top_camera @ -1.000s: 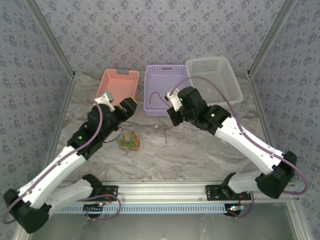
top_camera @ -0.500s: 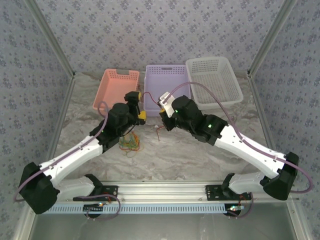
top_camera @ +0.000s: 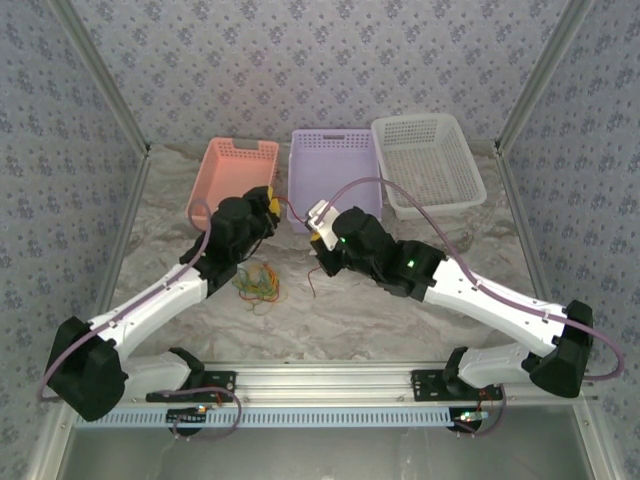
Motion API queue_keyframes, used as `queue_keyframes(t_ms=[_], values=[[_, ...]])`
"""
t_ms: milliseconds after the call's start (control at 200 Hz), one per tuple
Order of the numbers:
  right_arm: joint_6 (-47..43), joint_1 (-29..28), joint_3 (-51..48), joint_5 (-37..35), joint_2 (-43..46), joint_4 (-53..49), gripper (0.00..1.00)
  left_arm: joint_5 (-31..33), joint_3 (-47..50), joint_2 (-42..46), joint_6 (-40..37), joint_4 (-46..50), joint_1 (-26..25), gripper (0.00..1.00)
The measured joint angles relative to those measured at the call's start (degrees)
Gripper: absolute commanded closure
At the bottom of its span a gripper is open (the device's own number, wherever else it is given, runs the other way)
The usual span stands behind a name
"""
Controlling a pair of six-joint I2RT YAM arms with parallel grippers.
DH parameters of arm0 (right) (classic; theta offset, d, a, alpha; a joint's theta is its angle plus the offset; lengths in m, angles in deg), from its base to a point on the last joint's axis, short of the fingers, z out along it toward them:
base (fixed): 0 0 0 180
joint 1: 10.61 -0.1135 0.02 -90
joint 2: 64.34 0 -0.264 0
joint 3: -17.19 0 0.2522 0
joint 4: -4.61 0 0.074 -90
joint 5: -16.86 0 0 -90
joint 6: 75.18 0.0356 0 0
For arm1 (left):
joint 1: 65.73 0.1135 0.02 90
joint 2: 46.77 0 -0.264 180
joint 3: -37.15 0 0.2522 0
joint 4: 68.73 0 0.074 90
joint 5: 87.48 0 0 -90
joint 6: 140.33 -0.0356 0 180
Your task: Untangle the cables
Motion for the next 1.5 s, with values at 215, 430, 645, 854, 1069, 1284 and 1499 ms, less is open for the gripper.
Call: queue_keyframes(t_ms=[215, 430, 645, 854, 1069, 1284, 1499], values=[[-0.1, 0.1, 0.7, 1.6, -0.5, -1.0, 1.0, -7.1, -2.3, 1.9, -8.2, 4.4, 7.0, 1.0], [-0.7, 2.0, 6.8, 7.6, -6.6, -3.2, 1.0, -20.5, -22.4, -3.8, -33.4, 14.2, 11.8, 1.0], [-0.7, 4.1, 9.6, 13.4, -7.8, -4.2, 1.0, -32.3, -35.3, -11.4, -56.0, 18.8, 12.2, 1.0], [1.5, 8.8, 9.7, 19.4, -7.8, -9.4, 1.0, -35.3, -37.7, -13.9, -62.9, 18.7, 13.0, 0.2], [6.4, 18.8, 11.3, 23.6, -6.2, -13.8, 1.0, -32.2, -37.9, -11.3, -65.4, 20.3, 13.3, 0.08], [10.6, 32.1, 17.1, 26.3, -4.6, -16.3, 1.0, -23.7, -34.8, -2.3, -69.1, 26.3, 12.9, 0.08], [14.9, 49.1, 27.3, 28.9, -6.1, -18.0, 1.0, -20.8, -25.4, 3.2, -74.3, 28.1, 4.4, 0.1]])
